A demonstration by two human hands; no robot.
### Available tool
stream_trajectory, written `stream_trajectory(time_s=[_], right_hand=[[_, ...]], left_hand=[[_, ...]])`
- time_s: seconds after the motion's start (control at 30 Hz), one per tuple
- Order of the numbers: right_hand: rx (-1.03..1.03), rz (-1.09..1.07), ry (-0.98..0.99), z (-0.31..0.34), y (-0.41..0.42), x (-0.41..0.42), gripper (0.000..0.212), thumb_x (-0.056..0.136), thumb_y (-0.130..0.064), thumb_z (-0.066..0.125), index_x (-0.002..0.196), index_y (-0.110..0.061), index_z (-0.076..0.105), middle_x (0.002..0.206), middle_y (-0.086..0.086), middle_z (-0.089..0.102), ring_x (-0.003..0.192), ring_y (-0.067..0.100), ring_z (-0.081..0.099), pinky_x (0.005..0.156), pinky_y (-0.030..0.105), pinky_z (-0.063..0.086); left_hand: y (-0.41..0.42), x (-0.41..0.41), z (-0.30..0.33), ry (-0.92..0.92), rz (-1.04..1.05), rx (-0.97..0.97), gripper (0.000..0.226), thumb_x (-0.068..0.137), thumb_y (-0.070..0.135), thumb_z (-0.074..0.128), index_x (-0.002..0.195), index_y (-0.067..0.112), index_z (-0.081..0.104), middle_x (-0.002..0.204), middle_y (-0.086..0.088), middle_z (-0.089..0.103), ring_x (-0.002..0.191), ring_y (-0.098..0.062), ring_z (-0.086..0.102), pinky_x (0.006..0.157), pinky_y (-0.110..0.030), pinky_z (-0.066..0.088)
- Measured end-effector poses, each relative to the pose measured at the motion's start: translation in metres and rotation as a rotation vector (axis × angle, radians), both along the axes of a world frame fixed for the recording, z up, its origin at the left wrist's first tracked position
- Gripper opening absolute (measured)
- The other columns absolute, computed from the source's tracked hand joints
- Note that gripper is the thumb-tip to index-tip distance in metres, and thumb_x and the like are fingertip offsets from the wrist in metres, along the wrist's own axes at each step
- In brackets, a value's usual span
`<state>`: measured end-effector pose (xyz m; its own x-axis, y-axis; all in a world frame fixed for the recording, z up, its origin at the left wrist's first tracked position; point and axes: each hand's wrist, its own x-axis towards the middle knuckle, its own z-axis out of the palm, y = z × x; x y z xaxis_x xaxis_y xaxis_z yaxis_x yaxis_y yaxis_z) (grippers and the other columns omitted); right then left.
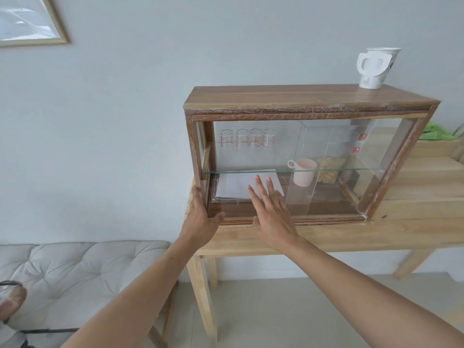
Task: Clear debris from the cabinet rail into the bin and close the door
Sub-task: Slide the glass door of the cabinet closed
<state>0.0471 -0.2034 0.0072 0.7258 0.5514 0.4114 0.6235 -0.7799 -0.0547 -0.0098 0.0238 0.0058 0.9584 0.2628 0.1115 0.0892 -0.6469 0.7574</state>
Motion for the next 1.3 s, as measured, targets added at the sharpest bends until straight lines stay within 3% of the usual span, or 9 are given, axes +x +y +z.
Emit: stream_trajectory(time_s=[0.1, 0.17, 0.37, 0.5, 0.7, 0.9, 1.13, 1.3], right_hand=[[0.037, -0.138, -0.033, 0.006, -0.021, 0.0, 0.081, 0.085, -0.008, 0.064, 0.16, -0.014, 0.035, 0.171, 0.017, 0.026, 0.154, 0.04, 0.031, 0.116, 0.057, 0.039], [0.046, -0.271, -0.003, 0.007, -0.035, 0.0, 0.083, 0.081, -0.01, 0.067, 0.158, -0.016, 0.037, 0.165, 0.019, 0.034, 0.145, 0.043, 0.04, 0.108, 0.057, 0.043], [-0.017, -0.497, 0.059, 0.002, -0.076, 0.009, 0.097, 0.081, -0.014, 0.072, 0.165, -0.017, 0.025, 0.171, 0.03, 0.011, 0.152, 0.056, 0.024, 0.108, 0.066, 0.04], [-0.009, -0.551, 0.091, -0.001, -0.083, 0.011, 0.106, 0.084, -0.018, 0.074, 0.168, -0.021, 0.01, 0.169, 0.036, 0.008, 0.153, 0.058, 0.019, 0.109, 0.067, 0.039], [0.025, -0.439, 0.119, -0.009, -0.087, 0.013, 0.113, 0.082, -0.013, 0.076, 0.168, -0.025, 0.003, 0.174, 0.027, -0.006, 0.16, 0.048, 0.007, 0.119, 0.066, 0.032], [-0.017, -0.325, 0.137, -0.014, -0.088, 0.013, 0.114, 0.086, -0.011, 0.071, 0.167, -0.028, -0.008, 0.173, 0.019, -0.024, 0.16, 0.048, 0.006, 0.117, 0.066, 0.035], [-0.111, -0.276, 0.112, -0.013, -0.086, 0.015, 0.109, 0.088, -0.014, 0.068, 0.167, -0.026, -0.005, 0.174, 0.014, -0.021, 0.158, 0.052, 0.008, 0.114, 0.066, 0.039], [-0.153, -0.229, 0.128, -0.005, -0.094, 0.014, 0.108, 0.09, -0.012, 0.064, 0.166, -0.031, -0.011, 0.173, 0.009, -0.028, 0.16, 0.048, 0.004, 0.116, 0.067, 0.036]], left_hand=[[0.0, 0.0, 0.002, 0.007, 0.003, -0.016, 0.112, 0.1, 0.035, 0.074, 0.169, 0.026, -0.014, 0.179, -0.009, 0.022, 0.161, -0.033, 0.031, 0.127, -0.058, 0.034], [-0.001, -0.001, 0.003, 0.01, 0.005, -0.027, 0.11, 0.1, 0.036, 0.074, 0.169, 0.026, -0.012, 0.178, -0.009, 0.024, 0.16, -0.034, 0.033, 0.127, -0.058, 0.035], [0.0, -0.001, 0.006, 0.012, 0.006, -0.025, 0.106, 0.099, 0.037, 0.074, 0.169, 0.026, -0.005, 0.176, -0.009, 0.029, 0.157, -0.035, 0.038, 0.124, -0.06, 0.038], [0.0, -0.003, 0.008, 0.016, 0.007, -0.023, 0.106, 0.1, 0.037, 0.073, 0.169, 0.026, -0.006, 0.177, -0.008, 0.027, 0.158, -0.034, 0.037, 0.125, -0.059, 0.037], [0.0, -0.004, 0.011, 0.036, 0.004, -0.013, 0.107, 0.1, 0.039, 0.072, 0.169, 0.025, -0.009, 0.178, -0.008, 0.024, 0.16, -0.034, 0.034, 0.126, -0.058, 0.036], [-0.003, -0.004, 0.013, 0.057, 0.004, -0.025, 0.106, 0.1, 0.039, 0.073, 0.168, 0.027, -0.007, 0.179, -0.008, 0.024, 0.159, -0.035, 0.036, 0.125, -0.059, 0.037], [0.0, -0.006, 0.015, 0.094, -0.001, -0.007, 0.111, 0.101, 0.039, 0.073, 0.169, 0.026, -0.015, 0.178, -0.01, 0.024, 0.157, -0.038, 0.039, 0.126, -0.057, 0.038], [0.002, -0.01, 0.025, 0.116, 0.009, 0.031, 0.097, 0.102, 0.038, 0.071, 0.168, 0.02, 0.001, 0.173, -0.012, 0.035, 0.151, -0.04, 0.046, 0.12, -0.057, 0.043]])
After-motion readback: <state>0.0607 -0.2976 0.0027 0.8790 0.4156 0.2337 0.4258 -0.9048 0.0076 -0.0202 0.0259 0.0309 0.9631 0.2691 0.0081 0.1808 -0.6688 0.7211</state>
